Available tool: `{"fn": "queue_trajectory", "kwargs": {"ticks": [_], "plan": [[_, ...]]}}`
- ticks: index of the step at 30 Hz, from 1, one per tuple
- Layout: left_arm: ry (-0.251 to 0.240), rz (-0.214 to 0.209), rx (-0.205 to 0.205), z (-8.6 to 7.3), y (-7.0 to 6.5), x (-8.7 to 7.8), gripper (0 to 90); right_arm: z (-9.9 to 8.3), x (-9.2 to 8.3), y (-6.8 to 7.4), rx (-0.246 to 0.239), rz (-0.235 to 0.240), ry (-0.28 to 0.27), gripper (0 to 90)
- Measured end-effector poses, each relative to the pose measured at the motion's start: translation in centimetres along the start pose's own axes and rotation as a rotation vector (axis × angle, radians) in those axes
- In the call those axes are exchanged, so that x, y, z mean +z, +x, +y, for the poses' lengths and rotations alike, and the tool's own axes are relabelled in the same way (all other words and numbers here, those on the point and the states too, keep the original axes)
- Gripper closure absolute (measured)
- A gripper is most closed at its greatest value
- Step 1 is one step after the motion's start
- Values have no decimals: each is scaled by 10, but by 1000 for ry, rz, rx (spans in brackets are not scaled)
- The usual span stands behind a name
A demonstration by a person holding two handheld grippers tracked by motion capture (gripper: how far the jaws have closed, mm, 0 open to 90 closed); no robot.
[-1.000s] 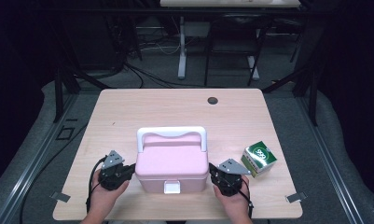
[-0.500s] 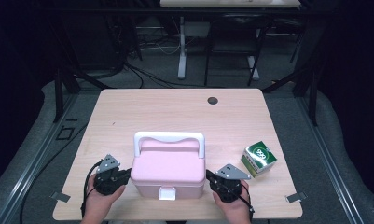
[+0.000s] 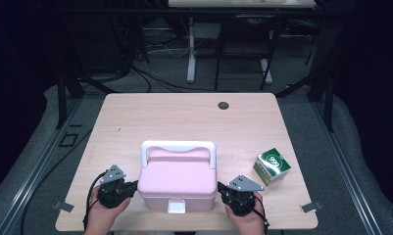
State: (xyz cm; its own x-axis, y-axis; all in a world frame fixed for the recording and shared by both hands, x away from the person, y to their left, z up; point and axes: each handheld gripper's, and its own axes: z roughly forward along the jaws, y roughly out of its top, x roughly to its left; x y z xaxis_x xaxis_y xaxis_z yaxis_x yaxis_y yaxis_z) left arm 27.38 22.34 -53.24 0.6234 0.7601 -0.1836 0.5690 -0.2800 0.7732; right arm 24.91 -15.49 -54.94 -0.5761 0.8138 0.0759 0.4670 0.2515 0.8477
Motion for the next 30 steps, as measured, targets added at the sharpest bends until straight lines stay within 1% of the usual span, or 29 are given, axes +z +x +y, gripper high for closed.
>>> {"fn": "queue_trajectory", "kwargs": {"ticks": [2, 4, 6, 7, 8, 9, 11, 12, 13, 14, 15, 16, 17, 18, 19, 21, 22, 23, 24, 25, 26, 27, 30], "plan": [[-1, 5, -1, 0, 0, 0, 897, 0, 0, 0, 6, 1, -2, 899], [3, 20, 2, -1, -2, 2, 898, 0, 1, -1, 4, 7, -7, 899], [18, 15, -2, -2, -1, 5, 898, 1, 2, -1, 5, -9, -4, 899], [17, 10, -8, -2, -1, 6, 898, 1, 2, -2, 6, -14, -2, 897], [21, 5, -12, -2, 0, 5, 897, 1, 2, -2, 11, -11, -3, 889], [20, 1, -13, -2, 0, 6, 897, 1, 2, -3, 13, -5, -3, 874], [25, -11, -15, -1, 3, 5, 891, 1, 1, -6, 11, -10, 6, 783], [30, -3, -15, 0, 4, 4, 854, 1, 2, -9, 22, -17, 3, 756], [27, -8, -22, 1, 6, 3, 809, 1, 1, -11, 34, -13, -1, 744], [15, -13, -36, 1, 7, 2, 783, 1, 1, -14, 44, 5, -13, 726], [4, -29, -42, 3, 10, 0, 772, 1, 1, -15, 46, 22, -20, 710], [-1, -32, -39, 5, 10, -2, 748, 2, 0, -16, 30, 28, -24, 683], [-5, -37, -32, 7, 11, -4, 733, 3, -1, -16, 18, 26, -20, 670], [-14, -42, -28, 9, 12, -7, 715, 5, -3, -17, 1, 11, -24, 662], [-19, -43, -30, 11, 12, -9, 689, 8, -8, -18, -8, -8, -10, 654], [-20, -44, -16, 16, 13, -13, 665, 13, -13, -21, -5, -9, -16, 634], [-22, -38, -11, 19, 13, -15, 649, 17, -17, -24, -8, -5, -16, 626], [-26, -33, 2, 24, 14, -19, 636, 20, -19, -26, -3, -5, -18, 619], [-34, -33, 0, 26, 14, -22, 624, 26, -24, -29, 6, 3, -20, 615], [-43, -30, 5, 32, 15, -26, 615, 29, -26, -31, 14, 32, -35, 611], [-54, -24, 9, 37, 16, -31, 600, 34, -30, -34, 20, 49, -41, 609], [-62, -26, 10, 42, 16, -34, 590, 39, -33, -36, 21, 45, -41, 605], [-71, -33, 13, 53, 18, -41, 560, 50, -37, -37, 9, 57, -48, 596]]}}
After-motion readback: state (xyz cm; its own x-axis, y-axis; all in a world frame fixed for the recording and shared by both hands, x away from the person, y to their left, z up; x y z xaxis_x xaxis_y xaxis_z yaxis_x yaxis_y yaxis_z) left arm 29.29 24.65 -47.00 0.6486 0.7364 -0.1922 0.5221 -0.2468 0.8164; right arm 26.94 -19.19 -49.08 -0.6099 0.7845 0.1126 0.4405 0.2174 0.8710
